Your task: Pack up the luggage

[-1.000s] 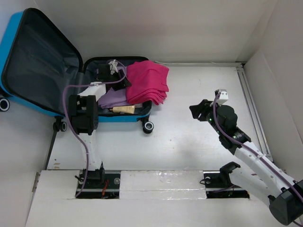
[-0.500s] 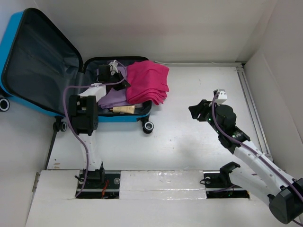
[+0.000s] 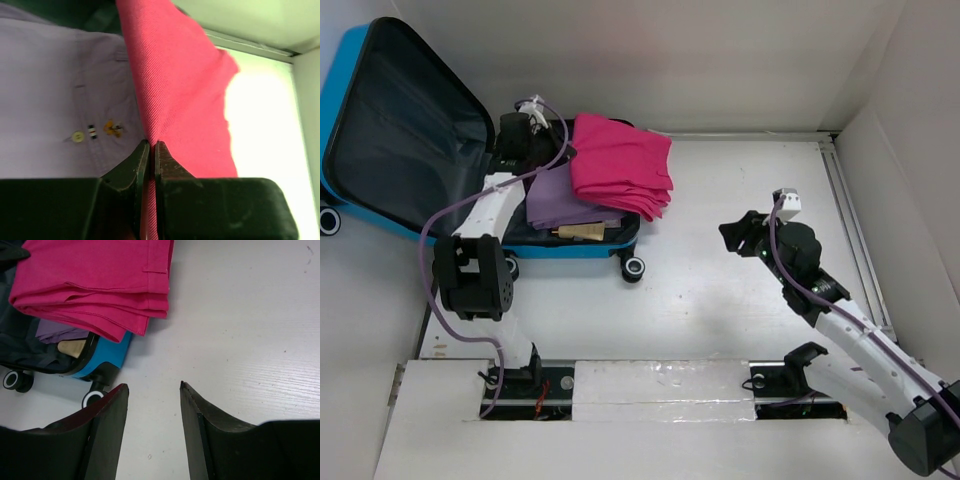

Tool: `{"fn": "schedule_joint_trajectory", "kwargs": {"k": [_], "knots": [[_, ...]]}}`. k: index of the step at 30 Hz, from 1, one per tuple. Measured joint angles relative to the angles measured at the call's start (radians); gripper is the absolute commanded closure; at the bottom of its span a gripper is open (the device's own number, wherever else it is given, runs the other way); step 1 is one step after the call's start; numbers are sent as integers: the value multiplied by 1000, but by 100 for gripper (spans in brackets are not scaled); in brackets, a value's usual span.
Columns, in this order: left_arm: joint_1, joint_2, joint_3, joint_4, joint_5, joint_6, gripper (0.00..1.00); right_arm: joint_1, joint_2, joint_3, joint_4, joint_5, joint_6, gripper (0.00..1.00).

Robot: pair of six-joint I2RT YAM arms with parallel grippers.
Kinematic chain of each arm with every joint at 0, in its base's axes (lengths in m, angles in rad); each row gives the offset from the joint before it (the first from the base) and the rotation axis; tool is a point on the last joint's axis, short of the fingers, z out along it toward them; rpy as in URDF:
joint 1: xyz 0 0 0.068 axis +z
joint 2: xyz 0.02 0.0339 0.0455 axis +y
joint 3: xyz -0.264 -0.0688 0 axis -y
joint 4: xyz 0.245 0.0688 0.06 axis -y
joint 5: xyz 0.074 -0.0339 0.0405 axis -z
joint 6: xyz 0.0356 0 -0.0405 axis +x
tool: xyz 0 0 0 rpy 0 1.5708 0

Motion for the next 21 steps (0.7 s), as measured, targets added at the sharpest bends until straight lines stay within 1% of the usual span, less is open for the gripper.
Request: {"fn": "schedule_joint_trajectory", "kwargs": {"k": [4, 7, 12, 15, 16, 17, 18, 19, 20, 21], "knots": [[22, 4, 0, -65, -63, 24, 100, 0, -15, 0, 0, -3, 0, 48], [62, 11, -3, -96, -106, 38, 100, 0, -25, 0, 0, -5, 0, 48], [188, 14, -13, -117, -233, 53, 100, 0, -27, 0, 0, -5, 0, 48], [243, 21, -16, -124, -308, 66, 100, 0, -27, 0, 0, -5, 0, 48], [253, 31, -16, -124, -335, 68, 98, 0, -27, 0, 0, -6, 0, 48], [256, 40, -16, -127, -361, 69, 89, 0, -27, 0, 0, -6, 0, 48], [255, 50, -16, -131, -386, 69, 78, 0, -27, 0, 0, -6, 0, 48], [253, 58, -17, -135, -410, 70, 51, 0, -27, 0, 0, -9, 0, 48], [249, 62, -22, -136, -435, 67, 42, 0, -27, 0, 0, -10, 0, 48], [245, 60, -38, -127, -452, 56, 36, 0, -27, 0, 0, -13, 0, 48]]}}
